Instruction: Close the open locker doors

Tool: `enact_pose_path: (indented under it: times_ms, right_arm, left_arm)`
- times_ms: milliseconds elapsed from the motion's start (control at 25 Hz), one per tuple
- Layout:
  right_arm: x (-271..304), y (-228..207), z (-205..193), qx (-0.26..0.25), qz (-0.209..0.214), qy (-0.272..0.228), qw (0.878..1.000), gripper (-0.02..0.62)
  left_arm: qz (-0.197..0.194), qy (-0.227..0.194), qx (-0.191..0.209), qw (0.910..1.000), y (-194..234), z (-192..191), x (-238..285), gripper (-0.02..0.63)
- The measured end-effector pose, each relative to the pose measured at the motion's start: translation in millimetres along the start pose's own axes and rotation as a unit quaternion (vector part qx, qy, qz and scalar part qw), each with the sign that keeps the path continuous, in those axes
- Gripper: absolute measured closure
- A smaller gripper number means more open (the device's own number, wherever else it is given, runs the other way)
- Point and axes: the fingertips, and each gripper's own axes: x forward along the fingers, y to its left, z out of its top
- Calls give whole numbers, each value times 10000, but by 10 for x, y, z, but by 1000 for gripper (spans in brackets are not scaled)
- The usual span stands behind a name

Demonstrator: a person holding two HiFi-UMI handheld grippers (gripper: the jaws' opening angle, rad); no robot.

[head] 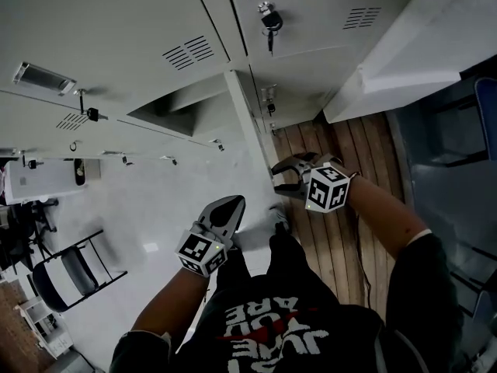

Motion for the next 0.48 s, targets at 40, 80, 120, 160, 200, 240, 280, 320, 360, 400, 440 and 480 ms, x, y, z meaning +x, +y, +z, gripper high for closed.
enact_pose_path:
  times_ms: [40,80,120,160,200,240,280,320,360,400,440,480]
  right_arm:
    - [53,4,40,-27,21,-10,10000,422]
    - [105,4,82,-58,40,-18,10000,422]
    - [156,3,125,-90,59,-26,9999,422]
    - [207,2,167,-118,79,-31,9999,422]
    - [255,0,207,-142,98,-33,9998,422]
    - [303,-2,243,-161,114,-31,9998,422]
    - [348,-5,278,-181,128,-24,9998,423]
    - [392,-10,310,-204,138,-14,9997,423]
    - [433,-19,342,-226,145,-2,9996,423]
    - [472,-31,372,-245,146,10,9996,426]
    - [509,-47,401,-258,142,20,9996,433]
    - [544,-64,430,-268,135,28,9995,439]
  left_arm:
    - [29,-11,-31,10000,31,-8,-42,598]
    - [62,-22,-59,10000,65,-17,-86,598]
    - [90,-31,-70,9999,99,-30,-133,598]
    - [117,-39,-76,9999,132,-46,-181,598]
    - [145,-45,-89,9998,165,-62,-228,598]
    - [173,-53,-109,9998,196,-75,-273,598]
    - [195,-62,-127,9997,225,-85,-315,598]
    - [206,-71,-131,9997,249,-92,-354,598]
    - [205,-80,-116,9997,270,-99,-390,598]
    - [200,-89,-94,9997,291,-107,-425,598]
    - [204,-100,-88,9997,314,-112,-459,598]
    - [215,-114,-95,9997,338,-117,-493,598]
